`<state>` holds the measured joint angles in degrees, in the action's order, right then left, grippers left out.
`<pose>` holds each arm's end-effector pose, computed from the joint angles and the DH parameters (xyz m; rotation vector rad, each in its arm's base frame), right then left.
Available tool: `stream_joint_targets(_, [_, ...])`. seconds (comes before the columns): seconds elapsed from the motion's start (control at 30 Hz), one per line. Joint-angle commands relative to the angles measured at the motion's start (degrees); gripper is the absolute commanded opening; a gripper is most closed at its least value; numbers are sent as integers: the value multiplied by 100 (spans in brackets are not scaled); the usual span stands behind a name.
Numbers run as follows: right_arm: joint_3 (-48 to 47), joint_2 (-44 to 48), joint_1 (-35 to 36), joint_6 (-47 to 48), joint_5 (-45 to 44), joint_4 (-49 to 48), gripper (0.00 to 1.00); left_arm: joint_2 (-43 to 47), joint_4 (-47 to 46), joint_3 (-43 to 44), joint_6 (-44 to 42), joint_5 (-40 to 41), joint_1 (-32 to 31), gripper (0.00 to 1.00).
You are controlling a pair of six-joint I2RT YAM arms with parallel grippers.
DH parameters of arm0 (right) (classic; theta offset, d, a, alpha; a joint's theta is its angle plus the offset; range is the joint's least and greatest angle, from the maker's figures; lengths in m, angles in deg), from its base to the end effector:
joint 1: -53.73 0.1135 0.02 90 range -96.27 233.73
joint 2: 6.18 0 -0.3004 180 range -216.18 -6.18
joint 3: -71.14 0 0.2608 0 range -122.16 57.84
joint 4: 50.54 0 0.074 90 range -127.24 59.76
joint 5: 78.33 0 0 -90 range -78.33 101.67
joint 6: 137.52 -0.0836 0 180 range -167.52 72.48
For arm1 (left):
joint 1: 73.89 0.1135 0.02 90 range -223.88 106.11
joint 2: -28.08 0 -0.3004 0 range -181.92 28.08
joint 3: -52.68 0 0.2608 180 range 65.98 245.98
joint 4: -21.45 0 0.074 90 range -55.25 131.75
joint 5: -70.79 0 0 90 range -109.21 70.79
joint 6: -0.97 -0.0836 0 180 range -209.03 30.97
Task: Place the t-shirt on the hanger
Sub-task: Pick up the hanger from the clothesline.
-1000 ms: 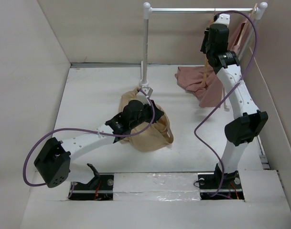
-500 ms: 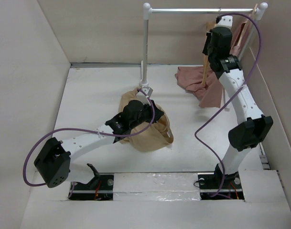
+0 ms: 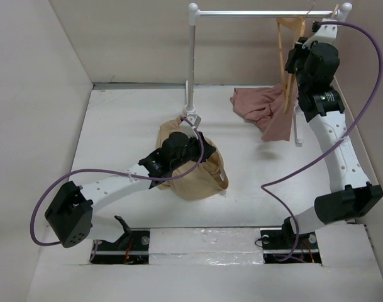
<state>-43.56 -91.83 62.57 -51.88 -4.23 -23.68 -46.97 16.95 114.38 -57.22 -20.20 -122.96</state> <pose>0.3785 0.0357 0.5456 0.1608 1.5257 -0.0293 0.2295 -0.2669 0.3193 0.2902 1.8213 -1.0366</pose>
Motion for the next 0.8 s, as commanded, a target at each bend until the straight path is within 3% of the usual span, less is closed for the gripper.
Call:
stream_joint_targets(0.0, [296, 118, -154, -100, 351, -495, 0, 236, -215, 117, -43, 38, -31, 0])
stream_joint_targets(0.2, [1585, 838, -155, -408, 833, -906, 0, 324, -241, 248, -70, 266, 21, 0])
stream_joint_targets(0.4, [2177, 1708, 302, -329, 1009, -970, 0, 271, -311, 284, -70, 363, 161, 0])
stream_joint_targets(0.6, [3169, 2848, 723, -689, 2072, -829, 0, -27, -611, 380, -61, 328, 451, 0])
stream_joint_targets(0.77, [4084, 4080, 1408, -803, 1723, -198, 0, -300, -663, 740, -219, 398, 724, 0])
